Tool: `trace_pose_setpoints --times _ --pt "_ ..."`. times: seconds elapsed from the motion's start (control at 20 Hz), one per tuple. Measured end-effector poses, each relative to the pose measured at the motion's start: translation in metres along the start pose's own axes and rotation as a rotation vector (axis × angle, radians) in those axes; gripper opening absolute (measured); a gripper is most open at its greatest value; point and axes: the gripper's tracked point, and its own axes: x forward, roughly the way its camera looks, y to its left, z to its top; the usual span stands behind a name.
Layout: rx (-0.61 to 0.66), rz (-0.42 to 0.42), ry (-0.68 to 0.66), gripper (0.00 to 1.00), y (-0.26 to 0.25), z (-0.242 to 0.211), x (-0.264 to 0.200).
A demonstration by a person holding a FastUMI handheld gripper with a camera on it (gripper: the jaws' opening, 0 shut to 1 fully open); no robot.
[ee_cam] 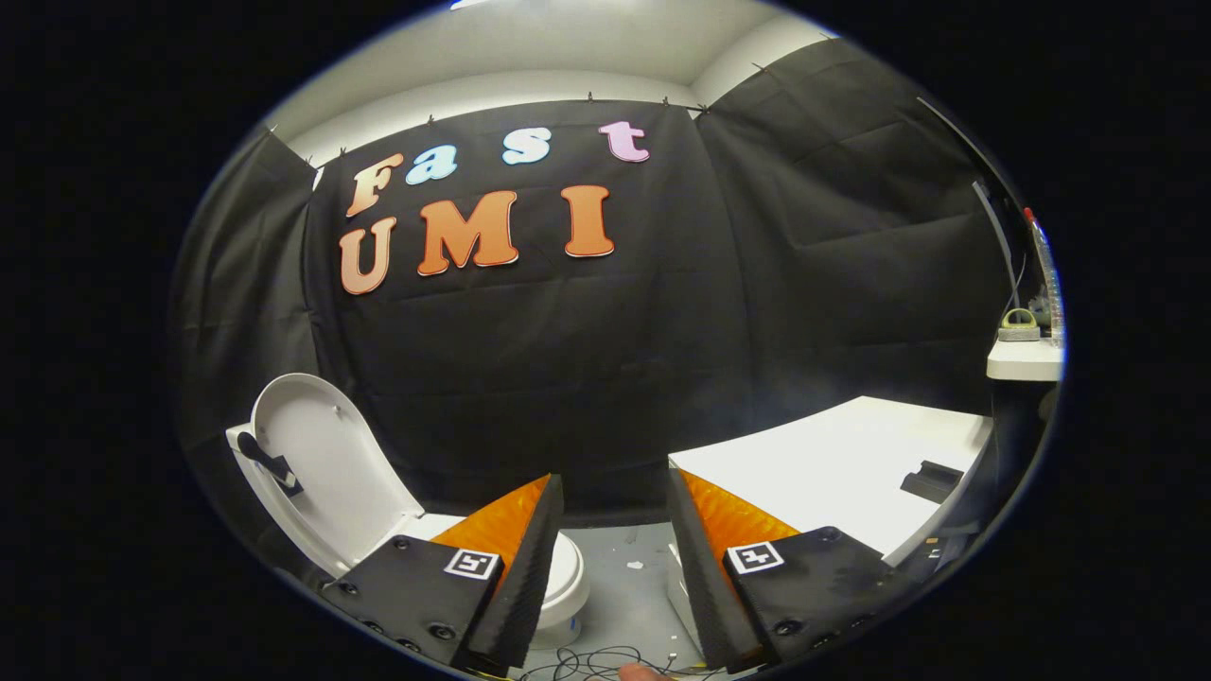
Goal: Open the toilet lid.
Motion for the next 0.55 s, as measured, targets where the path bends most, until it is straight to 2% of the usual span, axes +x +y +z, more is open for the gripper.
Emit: trace_pose_setpoints --times 0.55 --pt "-0.001 0.002 0.011 0.73 -0.0005 -0.0012 0.0001"
